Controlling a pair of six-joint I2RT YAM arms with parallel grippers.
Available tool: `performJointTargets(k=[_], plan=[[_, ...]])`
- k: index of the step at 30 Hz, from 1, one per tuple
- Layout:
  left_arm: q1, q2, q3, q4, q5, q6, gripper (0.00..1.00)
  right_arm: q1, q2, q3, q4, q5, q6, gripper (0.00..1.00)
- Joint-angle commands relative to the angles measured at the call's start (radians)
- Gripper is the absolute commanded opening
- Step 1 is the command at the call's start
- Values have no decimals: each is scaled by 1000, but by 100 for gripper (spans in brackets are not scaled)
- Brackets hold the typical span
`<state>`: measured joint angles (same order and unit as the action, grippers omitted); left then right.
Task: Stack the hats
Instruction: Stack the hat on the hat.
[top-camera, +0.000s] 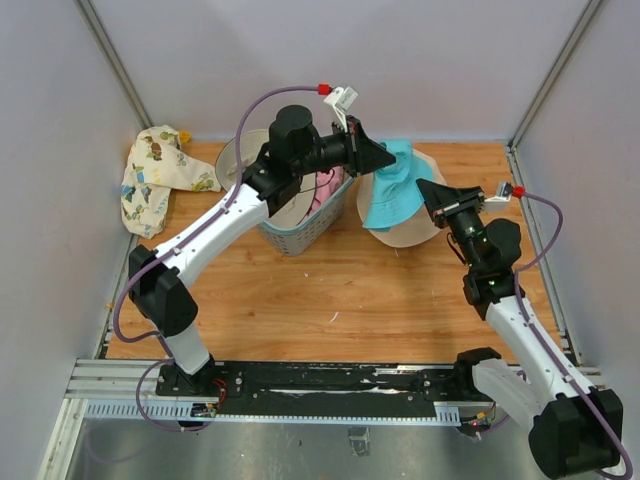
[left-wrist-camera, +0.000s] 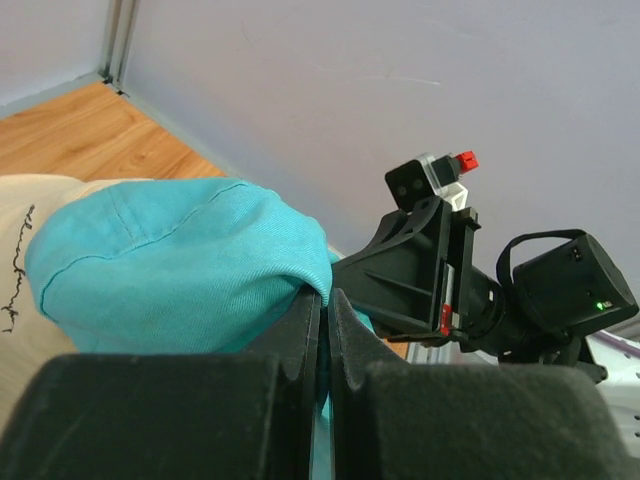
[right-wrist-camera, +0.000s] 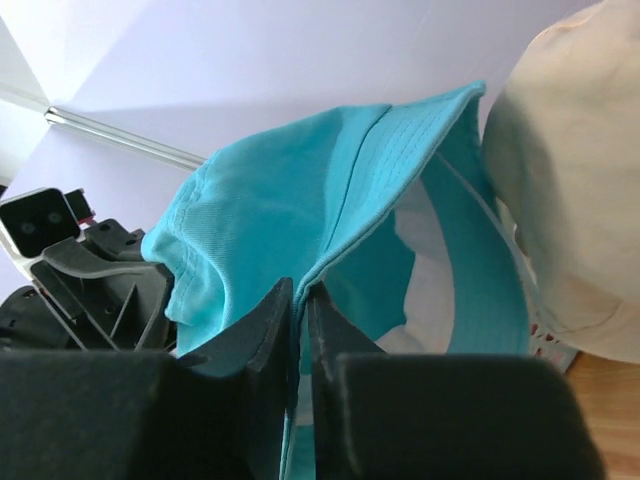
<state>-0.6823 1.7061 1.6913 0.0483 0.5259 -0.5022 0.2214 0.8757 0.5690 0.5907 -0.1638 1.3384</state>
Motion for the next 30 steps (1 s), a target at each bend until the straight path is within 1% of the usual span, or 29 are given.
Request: performJointTargets(k=[1,2,7,13,16,19,25,30], plan=[[-6,-36,-5,15,0,30,1,-48,22,1,70,-47,3,4],[-6,-37,-3,6,-10,41,1,-58,31,5,72,-57,0,1],[-6,-47,31,-87,-86,121,1,-98,117,44,110,-126,-7,0],[-6,-80,131,-278,-269,261,1,-103,215,105,147,-179,-31,0],[-6,-89,154,-323,-345,304,2,-104,241,137,137,-188,-49,0],[-6,-66,185,-357,-364,322,5,-104,254,159,116,-189,-82,0],[-16,-1,191,-351,-324,317,13,-149,239,173,17,-181,-162,0],[-29,66,198,-347,-334,324,26,-217,260,176,-35,-216,-206,0]])
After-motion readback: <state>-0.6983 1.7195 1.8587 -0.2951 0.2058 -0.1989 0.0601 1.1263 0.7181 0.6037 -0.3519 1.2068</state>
